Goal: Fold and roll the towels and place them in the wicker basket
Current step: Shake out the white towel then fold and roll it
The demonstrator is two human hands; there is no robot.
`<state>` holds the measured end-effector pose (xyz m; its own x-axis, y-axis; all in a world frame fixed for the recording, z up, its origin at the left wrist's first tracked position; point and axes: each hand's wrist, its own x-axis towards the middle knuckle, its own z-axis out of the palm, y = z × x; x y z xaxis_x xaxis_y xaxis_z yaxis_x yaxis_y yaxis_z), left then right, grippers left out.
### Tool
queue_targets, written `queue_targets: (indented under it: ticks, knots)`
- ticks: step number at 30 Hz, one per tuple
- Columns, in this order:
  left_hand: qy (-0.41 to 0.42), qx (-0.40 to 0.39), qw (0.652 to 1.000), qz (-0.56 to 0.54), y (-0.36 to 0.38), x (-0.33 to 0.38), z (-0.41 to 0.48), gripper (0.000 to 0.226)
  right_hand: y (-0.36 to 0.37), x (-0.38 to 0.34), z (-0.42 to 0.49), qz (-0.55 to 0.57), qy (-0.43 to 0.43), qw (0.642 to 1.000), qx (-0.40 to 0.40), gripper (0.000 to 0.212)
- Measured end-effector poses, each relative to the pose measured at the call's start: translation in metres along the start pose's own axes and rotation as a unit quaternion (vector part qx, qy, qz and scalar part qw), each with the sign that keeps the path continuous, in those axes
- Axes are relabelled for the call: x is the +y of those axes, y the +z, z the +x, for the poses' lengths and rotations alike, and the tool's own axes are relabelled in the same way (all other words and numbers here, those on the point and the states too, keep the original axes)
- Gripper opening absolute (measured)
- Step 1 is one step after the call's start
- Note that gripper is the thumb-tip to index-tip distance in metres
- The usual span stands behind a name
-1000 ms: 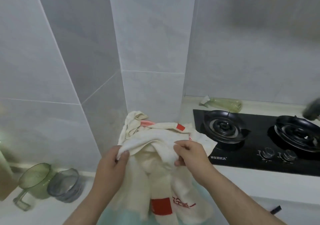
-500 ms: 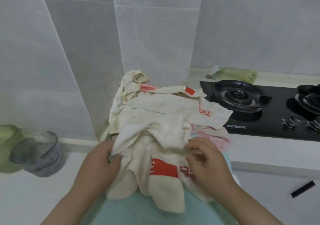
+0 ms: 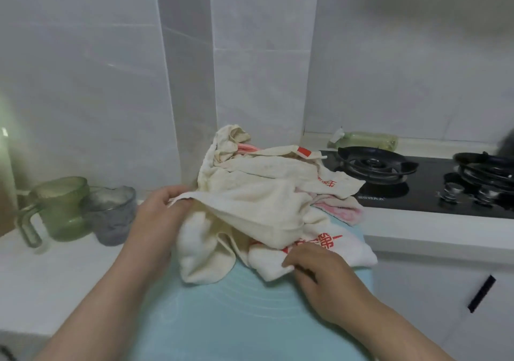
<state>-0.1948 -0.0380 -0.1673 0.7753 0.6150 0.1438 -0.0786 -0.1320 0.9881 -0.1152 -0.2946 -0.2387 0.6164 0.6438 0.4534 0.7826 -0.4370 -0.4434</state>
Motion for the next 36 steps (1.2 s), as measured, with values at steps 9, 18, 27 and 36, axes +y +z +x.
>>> queue_targets:
  ticks: [9,18,27,36]
  knots:
    - [-0.031,-0.018,0.989,-0.142,-0.033,0.078,-0.025,0.023,-0.085,-0.084,-0.016,0.194,0.144,0.938,0.247,0.035]
    - [-0.042,-0.076,0.977,-0.196,-0.017,0.126,-0.037,0.034,-0.15,-0.126,-0.014,0.272,0.149,0.906,0.287,0.017]
    - [-0.113,-0.162,0.979,0.057,-0.024,0.005,-0.041,0.049,-0.037,-0.08,-0.009,0.186,0.191,0.957,0.112,0.023]
    - [0.04,-0.1,0.959,0.264,-0.061,-0.042,-0.091,0.032,0.01,-0.056,-0.015,0.121,0.176,0.975,0.068,0.025]
